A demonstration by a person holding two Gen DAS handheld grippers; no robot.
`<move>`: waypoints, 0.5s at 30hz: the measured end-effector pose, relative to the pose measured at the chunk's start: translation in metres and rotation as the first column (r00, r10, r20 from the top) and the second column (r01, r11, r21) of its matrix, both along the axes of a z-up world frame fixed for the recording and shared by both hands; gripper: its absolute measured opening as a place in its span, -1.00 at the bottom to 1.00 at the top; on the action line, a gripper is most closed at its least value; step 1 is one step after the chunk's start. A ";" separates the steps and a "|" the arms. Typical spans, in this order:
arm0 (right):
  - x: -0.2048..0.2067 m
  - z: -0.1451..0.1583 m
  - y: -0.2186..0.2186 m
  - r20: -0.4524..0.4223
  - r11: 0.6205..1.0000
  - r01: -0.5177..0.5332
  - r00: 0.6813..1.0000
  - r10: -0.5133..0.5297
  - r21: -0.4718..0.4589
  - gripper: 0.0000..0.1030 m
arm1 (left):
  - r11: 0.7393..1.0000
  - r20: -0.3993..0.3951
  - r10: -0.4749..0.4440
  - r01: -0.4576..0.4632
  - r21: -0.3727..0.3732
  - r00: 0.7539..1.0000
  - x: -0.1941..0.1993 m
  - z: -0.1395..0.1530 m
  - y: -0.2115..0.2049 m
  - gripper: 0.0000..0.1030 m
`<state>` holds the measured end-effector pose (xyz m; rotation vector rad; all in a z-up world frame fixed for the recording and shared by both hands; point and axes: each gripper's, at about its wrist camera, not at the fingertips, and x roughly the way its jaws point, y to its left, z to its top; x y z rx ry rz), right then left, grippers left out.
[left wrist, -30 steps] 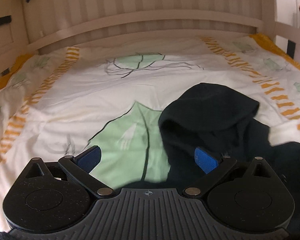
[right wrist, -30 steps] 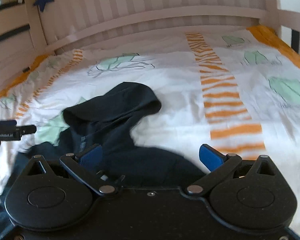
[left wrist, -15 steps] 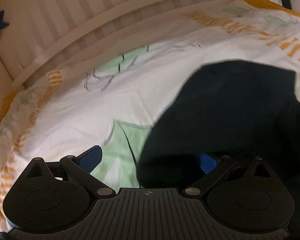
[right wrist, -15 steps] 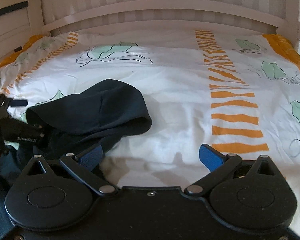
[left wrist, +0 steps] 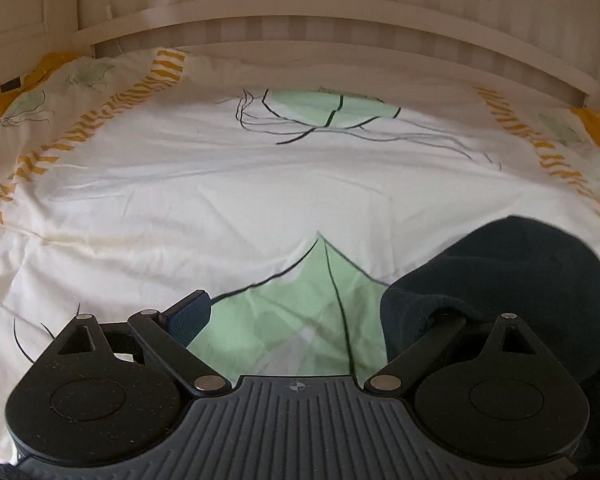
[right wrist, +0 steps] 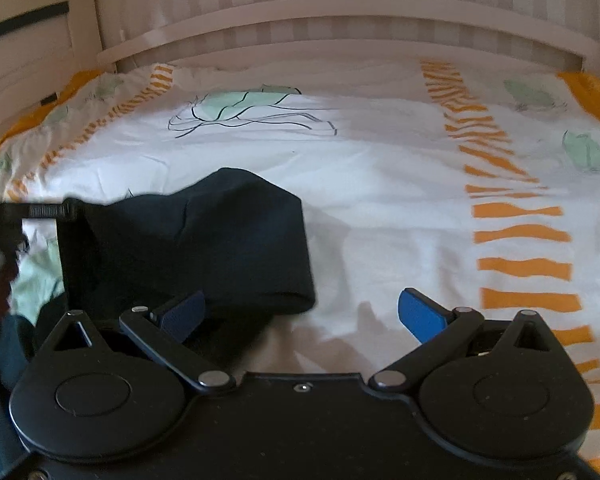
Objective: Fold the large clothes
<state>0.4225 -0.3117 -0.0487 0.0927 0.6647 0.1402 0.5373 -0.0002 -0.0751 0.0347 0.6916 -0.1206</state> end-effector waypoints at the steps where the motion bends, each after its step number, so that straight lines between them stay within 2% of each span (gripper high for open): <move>1: 0.004 -0.002 0.002 -0.007 1.000 -0.001 1.000 0.001 0.002 0.99 | 1.000 -0.001 0.004 -0.004 -0.014 1.000 0.001 -0.002 0.003 0.84; 4: 0.013 -0.009 0.009 -0.028 0.999 -0.022 0.999 0.021 -0.033 0.99 | 0.998 -0.023 0.008 -0.010 -0.057 1.000 0.005 -0.007 0.010 0.84; 6: 0.013 -0.011 0.010 -0.032 0.998 -0.031 0.999 0.029 -0.048 0.99 | 1.000 0.011 -0.024 0.024 0.015 1.000 -0.002 -0.007 0.004 0.83; 8: 0.013 -0.013 0.011 -0.032 0.997 -0.030 0.999 0.028 -0.071 0.99 | 0.986 0.073 -0.099 0.088 0.139 0.992 -0.015 -0.005 -0.010 0.83; 10: 0.013 -0.015 0.012 -0.037 0.996 -0.032 0.999 0.029 -0.084 0.99 | 0.956 0.132 -0.194 0.157 0.250 0.972 -0.030 -0.003 -0.028 0.83; 12: 0.014 -0.016 0.010 -0.040 0.997 -0.028 0.999 0.025 -0.078 0.99 | 0.919 0.197 -0.284 0.207 0.336 0.938 -0.044 0.000 -0.044 0.83; 13: 0.014 -0.016 0.009 -0.040 0.997 -0.026 0.999 0.023 -0.074 0.99 | 0.908 0.224 -0.309 0.217 0.359 0.924 -0.047 0.002 -0.050 0.83; 14: 0.013 -0.016 0.008 -0.039 0.997 -0.023 0.999 0.021 -0.072 0.99 | 0.910 0.246 -0.311 0.213 0.357 0.918 -0.047 0.006 -0.053 0.83; 15: 0.012 -0.015 0.008 -0.037 0.997 -0.023 0.999 0.021 -0.071 0.99 | 0.929 0.260 -0.277 0.189 0.319 0.925 -0.043 0.011 -0.051 0.83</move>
